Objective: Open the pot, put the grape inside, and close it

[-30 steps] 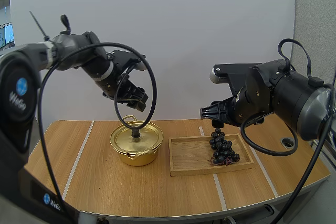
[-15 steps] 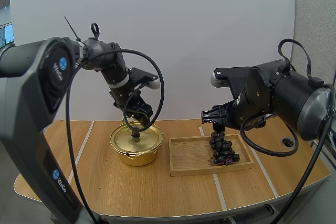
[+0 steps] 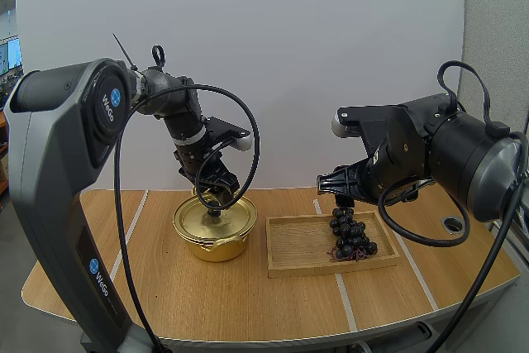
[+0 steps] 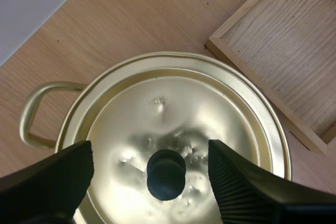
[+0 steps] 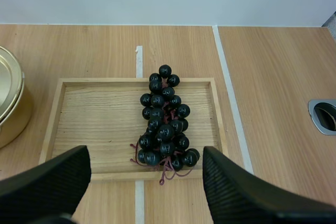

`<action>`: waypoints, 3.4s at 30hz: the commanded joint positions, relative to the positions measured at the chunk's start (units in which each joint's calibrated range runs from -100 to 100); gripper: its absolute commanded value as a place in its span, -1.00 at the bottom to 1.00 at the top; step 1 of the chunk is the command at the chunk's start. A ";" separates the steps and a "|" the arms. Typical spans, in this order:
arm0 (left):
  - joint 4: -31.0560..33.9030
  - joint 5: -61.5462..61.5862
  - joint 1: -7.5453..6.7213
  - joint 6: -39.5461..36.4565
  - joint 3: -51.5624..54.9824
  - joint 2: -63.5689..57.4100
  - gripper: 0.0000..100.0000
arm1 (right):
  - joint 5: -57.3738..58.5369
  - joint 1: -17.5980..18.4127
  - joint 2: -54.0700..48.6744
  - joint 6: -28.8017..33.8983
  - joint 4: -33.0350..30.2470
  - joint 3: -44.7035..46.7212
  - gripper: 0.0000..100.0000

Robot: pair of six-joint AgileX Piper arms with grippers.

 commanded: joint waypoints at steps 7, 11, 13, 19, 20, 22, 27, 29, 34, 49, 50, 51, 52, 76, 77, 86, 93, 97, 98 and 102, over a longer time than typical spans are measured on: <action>-0.02 -0.22 -0.16 -0.48 -0.50 3.39 1.00 | 0.47 -0.20 -0.24 0.30 -0.38 -0.32 1.00; -0.02 -0.06 -0.16 -0.48 -0.50 3.39 1.00 | 0.38 -0.20 -0.24 0.30 -0.38 -0.32 1.00; -0.02 0.52 -0.16 -0.48 -0.50 3.39 1.00 | 0.38 -0.20 -0.24 0.30 -0.38 -0.32 1.00; -0.02 3.17 -0.16 -0.48 -0.50 3.39 0.89 | 0.38 -0.20 -0.24 0.30 -0.38 -0.32 1.00; -0.02 3.40 -0.16 -0.48 -0.50 3.39 0.51 | 0.38 -0.20 -0.24 0.30 -0.38 -0.32 1.00; -0.02 3.62 -0.16 -0.48 -0.50 3.39 -0.12 | 0.38 -0.20 -0.24 0.30 -0.38 -0.32 1.00; 0.07 4.57 -0.16 -0.48 -0.50 3.39 -1.00 | 0.38 -0.20 -0.24 0.30 -0.38 -0.32 1.00; 0.07 5.23 -0.16 -0.48 -0.50 3.39 -1.00 | 0.38 -0.20 -0.24 0.30 -0.38 -0.32 1.00; 0.47 6.20 -0.16 -0.62 -0.78 1.24 -1.00 | 0.38 -0.20 -0.24 0.30 -0.38 -0.32 1.00; 3.16 12.52 -0.16 -4.15 -21.42 -18.66 -1.00 | -0.37 -0.20 -0.24 0.30 -0.38 -0.32 1.00; 3.89 11.28 -0.16 -5.14 -23.50 -19.67 -1.00 | -0.37 -0.20 -0.24 0.30 -0.38 -0.32 1.00; 4.70 9.78 -0.16 -6.01 -25.62 -20.86 -1.00 | -0.37 -0.20 -0.24 0.30 -0.38 -0.32 1.00; 5.55 8.50 -0.16 -6.64 -27.80 -21.83 -1.00 | -0.37 -0.20 -0.24 0.30 -0.38 -0.32 1.00; 9.53 -12.63 -0.16 -9.35 -56.93 -24.32 -1.00 | -2.39 -0.20 -0.24 -0.53 -0.38 -0.32 1.00; 9.53 -13.34 -0.16 -9.35 -56.93 -24.32 -1.00 | -2.39 -0.20 -0.24 -0.53 -0.38 -0.32 1.00; 9.53 -13.53 -0.16 -9.35 -56.93 -24.32 -1.00 | -4.94 -0.20 -0.24 -0.42 0.04 -0.32 1.00; 9.53 -13.53 -0.16 -9.35 -56.93 -24.32 -1.00 | -8.37 -0.20 5.14 -0.07 0.04 -0.32 1.00; 9.53 -13.53 -0.16 -9.35 -56.93 -24.32 -1.00 | -8.36 -0.20 12.43 0.12 0.04 -0.57 1.00; 9.53 -13.53 -0.16 -9.35 -56.93 -24.32 -1.00 | -8.36 -0.20 13.98 0.12 0.04 -0.93 1.00; 9.53 -13.53 -0.16 -9.35 -56.93 -24.32 -1.00 | -8.88 -1.56 18.53 -0.01 0.04 -4.73 1.00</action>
